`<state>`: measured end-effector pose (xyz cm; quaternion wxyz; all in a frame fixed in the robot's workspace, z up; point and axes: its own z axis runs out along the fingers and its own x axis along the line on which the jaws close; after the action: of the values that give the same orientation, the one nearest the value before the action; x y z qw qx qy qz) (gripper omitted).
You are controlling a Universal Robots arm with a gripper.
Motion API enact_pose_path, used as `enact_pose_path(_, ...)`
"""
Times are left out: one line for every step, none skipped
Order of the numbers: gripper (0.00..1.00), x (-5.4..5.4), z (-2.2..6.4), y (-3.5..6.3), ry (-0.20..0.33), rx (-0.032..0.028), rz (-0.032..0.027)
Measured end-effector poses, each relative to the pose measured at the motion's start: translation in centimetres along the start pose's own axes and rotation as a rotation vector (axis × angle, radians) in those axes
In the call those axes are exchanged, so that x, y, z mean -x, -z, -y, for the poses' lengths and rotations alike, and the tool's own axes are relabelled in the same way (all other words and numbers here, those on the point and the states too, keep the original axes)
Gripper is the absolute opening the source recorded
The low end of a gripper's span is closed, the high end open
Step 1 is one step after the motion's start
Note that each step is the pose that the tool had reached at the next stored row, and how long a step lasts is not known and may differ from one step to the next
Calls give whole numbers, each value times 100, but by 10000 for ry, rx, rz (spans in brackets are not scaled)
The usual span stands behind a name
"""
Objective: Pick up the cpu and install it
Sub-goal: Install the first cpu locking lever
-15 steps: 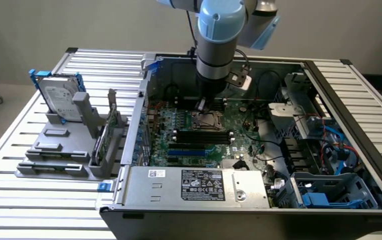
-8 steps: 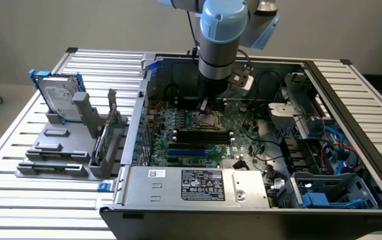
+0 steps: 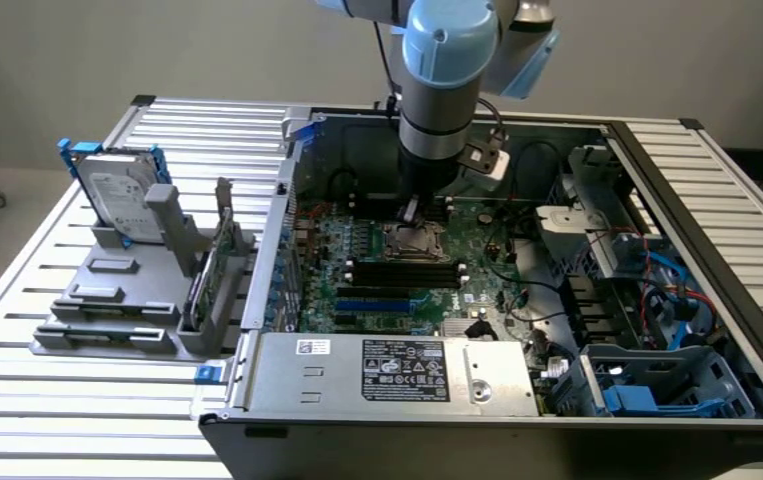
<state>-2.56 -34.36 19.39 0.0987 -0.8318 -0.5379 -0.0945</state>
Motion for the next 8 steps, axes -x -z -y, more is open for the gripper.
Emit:
enact_pose_path(11, -4, 2, 8, 0, -16, -44)
enact_pose_path(11, -6, 8, 26, -4, -33, -77)
enact_pose_path(11, -8, 17, 51, -7, -50, -109)
enact_pose_path(11, -9, 33, 76, -12, -69, -155)
enact_pose_path(11, -6, 50, 97, -21, -89, -204)
enact_pose_path(11, -2, 67, 118, -32, -112, -257)
enact_pose_path(11, 2, 83, 137, -43, -132, -308)
enact_pose_path(11, 7, 99, 155, -52, -147, -347)
